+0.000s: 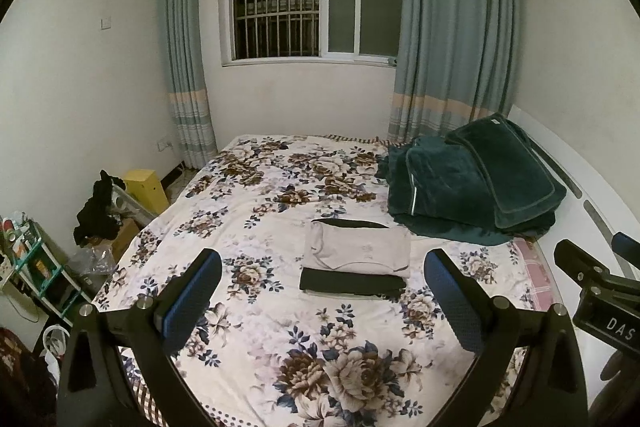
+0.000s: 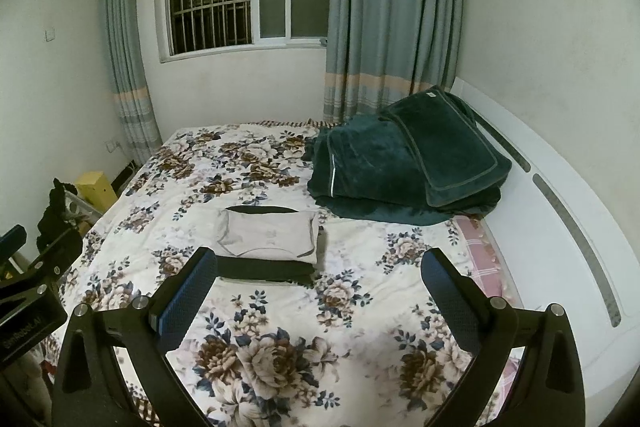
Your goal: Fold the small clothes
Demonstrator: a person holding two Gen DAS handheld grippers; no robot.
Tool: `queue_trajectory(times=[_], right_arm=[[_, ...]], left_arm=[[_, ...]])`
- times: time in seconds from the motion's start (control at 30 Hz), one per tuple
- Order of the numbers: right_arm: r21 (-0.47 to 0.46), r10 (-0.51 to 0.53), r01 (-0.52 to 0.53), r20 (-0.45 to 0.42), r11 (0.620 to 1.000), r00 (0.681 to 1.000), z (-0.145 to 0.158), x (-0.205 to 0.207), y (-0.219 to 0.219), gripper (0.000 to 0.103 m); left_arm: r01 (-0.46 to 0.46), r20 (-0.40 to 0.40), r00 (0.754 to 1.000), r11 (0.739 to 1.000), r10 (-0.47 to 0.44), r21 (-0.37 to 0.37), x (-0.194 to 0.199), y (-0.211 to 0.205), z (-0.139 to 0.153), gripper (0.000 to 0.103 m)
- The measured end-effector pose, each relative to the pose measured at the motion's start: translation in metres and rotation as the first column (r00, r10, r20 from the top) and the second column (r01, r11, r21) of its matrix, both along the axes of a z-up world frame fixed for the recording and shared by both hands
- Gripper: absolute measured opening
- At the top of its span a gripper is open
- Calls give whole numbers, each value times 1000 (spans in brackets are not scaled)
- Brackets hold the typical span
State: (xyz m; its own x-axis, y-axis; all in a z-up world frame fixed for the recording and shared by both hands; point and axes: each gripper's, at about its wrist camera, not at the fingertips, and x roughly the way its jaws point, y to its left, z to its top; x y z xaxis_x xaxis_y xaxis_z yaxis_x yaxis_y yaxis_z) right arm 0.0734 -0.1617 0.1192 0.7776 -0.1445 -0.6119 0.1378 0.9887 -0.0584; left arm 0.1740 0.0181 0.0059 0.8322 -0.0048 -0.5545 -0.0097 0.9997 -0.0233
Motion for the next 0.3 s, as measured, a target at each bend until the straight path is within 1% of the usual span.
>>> queue_trajectory(times=[0.3], right_arm=[[1, 0, 0, -1, 1000, 1000, 0, -1, 0, 103]], left_arm=[[0, 1, 1000, 1000, 0, -3, -2, 3, 1, 103]])
